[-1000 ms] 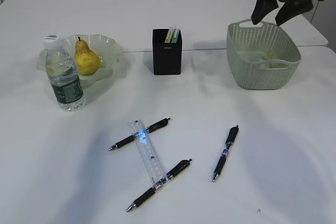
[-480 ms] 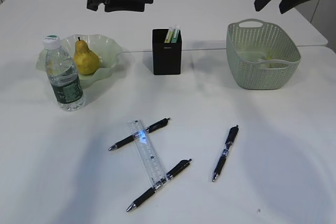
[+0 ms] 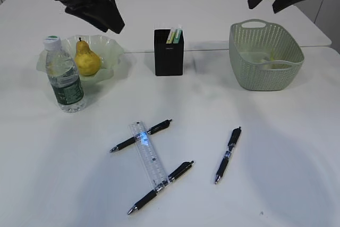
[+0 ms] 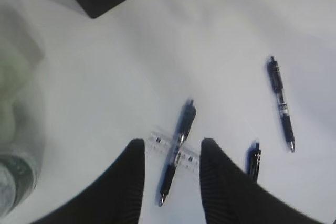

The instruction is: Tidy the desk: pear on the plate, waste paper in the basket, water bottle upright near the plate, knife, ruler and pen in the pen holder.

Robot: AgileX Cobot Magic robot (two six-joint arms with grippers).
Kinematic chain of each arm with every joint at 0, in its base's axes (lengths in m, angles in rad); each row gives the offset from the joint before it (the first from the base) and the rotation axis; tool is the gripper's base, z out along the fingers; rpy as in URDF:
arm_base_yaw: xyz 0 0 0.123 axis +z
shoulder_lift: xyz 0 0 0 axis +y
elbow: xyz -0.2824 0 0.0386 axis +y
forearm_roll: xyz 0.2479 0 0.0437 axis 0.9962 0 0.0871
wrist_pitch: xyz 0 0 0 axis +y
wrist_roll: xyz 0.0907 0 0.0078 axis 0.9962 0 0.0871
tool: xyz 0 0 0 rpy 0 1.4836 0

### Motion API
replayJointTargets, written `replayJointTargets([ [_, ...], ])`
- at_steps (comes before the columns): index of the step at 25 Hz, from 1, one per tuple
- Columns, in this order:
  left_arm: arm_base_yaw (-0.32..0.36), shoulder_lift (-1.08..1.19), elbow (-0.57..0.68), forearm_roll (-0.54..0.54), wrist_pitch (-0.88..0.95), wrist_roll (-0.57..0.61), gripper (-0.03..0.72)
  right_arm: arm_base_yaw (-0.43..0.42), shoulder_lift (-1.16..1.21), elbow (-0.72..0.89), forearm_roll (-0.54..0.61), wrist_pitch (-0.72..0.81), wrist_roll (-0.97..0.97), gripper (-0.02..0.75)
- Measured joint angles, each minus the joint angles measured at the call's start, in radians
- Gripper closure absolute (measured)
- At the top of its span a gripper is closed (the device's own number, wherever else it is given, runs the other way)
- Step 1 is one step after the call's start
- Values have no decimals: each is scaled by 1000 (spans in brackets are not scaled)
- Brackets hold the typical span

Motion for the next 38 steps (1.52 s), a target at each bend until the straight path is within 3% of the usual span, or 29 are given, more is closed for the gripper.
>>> replayJointTargets([
  [4, -36, -49, 0, 139, 67, -151, 440, 43, -3, 0, 0, 0, -16, 246],
  [10, -42, -135, 0, 209, 127, -306, 447, 112, -29, 0, -9, 2, -23, 246],
  [16, -42, -218, 0, 272, 135, -354, 449, 138, -62, 24, -10, 2, -23, 246],
  [20, -42, -268, 0, 340, 139, -373, 449, 138, -125, 141, -10, 2, -26, 246],
  [25, -42, -347, 19, 352, 144, -384, 450, 140, -220, 321, -1, 2, -27, 246],
  [29, -42, -412, 93, 367, 145, -402, 450, 144, -298, 443, 3, 2, -21, 246],
  [34, -44, -503, 243, 492, 146, -486, 450, 150, -383, 562, 3, 2, 5, 246],
  [38, -44, -582, 346, 558, 146, -530, 450, 223, -435, 621, -3, 0, 26, 246],
])
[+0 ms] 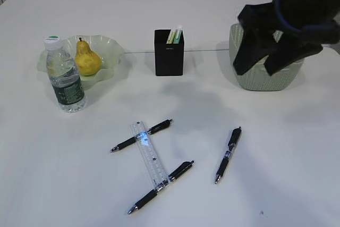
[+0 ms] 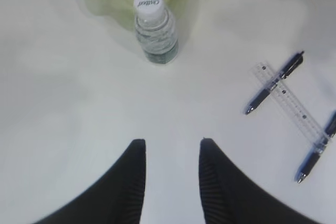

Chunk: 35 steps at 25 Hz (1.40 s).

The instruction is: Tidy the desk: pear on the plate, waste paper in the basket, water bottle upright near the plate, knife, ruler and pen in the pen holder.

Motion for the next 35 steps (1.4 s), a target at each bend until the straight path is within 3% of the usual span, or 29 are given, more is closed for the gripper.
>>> replayJointTargets([
  [5, 0, -119, 65, 42, 0, -26, 450, 133, -6, 48, -6, -2, 45, 246],
  [8, 0, -217, 96, 98, 0, -62, 458, 164, -6, 67, -6, -2, 57, 246],
  [12, 0, -363, 162, 157, 2, -108, 477, 166, -6, 105, -12, -6, 69, 246],
  [24, 0, -605, 475, 204, 6, -184, 456, 176, 74, 134, -47, -58, 84, 246],
  [32, 0, -645, 487, 211, 6, -187, 452, 176, 88, 134, -42, -131, 69, 246],
  [35, 0, -645, 487, 215, 6, -187, 451, 176, 93, 134, 14, -136, 69, 246],
])
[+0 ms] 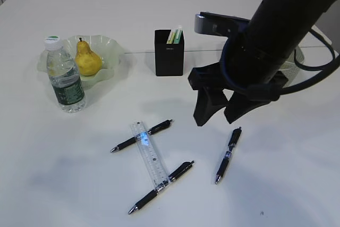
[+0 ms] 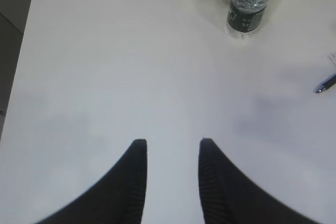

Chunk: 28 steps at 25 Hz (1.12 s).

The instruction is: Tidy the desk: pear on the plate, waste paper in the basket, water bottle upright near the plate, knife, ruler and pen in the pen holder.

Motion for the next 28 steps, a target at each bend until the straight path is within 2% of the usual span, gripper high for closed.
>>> replayJointTargets([
  [7, 0, 0, 0, 12, 0, 0, 451, 2, 46, 0, 248, -2, -239, 246],
  [12, 0, 0, 0, 24, 0, 0, 451, 2, 52, 0, 469, -54, -287, 246],
  [15, 0, 0, 0, 30, 0, 0, 451, 4, 54, -2, 513, -96, -394, 246],
  [18, 0, 0, 0, 30, 0, 0, 451, 17, 75, -31, 443, -100, -390, 246],
  [24, 0, 0, 0, 30, 0, 0, 451, 117, 196, -166, 48, -37, -135, 246],
  [26, 0, 0, 0, 30, 0, 0, 451, 138, 253, -234, -49, 20, -57, 246],
  [28, 0, 0, 0, 32, 0, 0, 451, 147, 311, -290, -94, 77, 0, 246],
])
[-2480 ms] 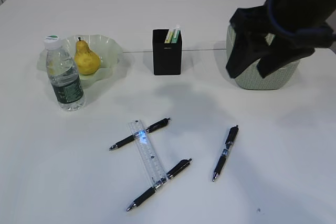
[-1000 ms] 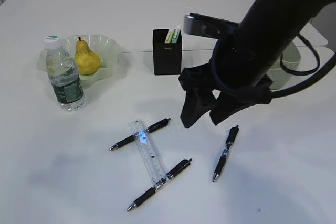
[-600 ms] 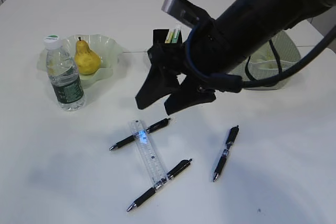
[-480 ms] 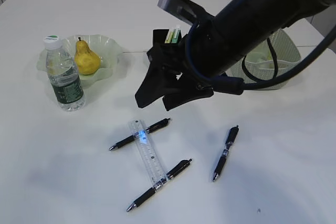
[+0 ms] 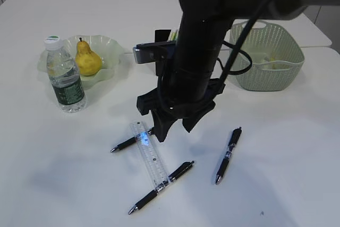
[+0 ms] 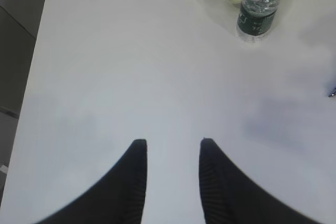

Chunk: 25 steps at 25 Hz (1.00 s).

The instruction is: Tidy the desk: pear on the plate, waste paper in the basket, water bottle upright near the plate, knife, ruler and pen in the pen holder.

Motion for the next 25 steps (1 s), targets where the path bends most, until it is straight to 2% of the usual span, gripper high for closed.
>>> replayJointTargets([
  [6, 0, 0, 0, 9, 0, 0, 451, 13, 130, -89, -17, 19, 43, 246],
  [25, 0, 0, 0, 13, 0, 0, 449, 51, 134, -98, -15, -31, 36, 246],
])
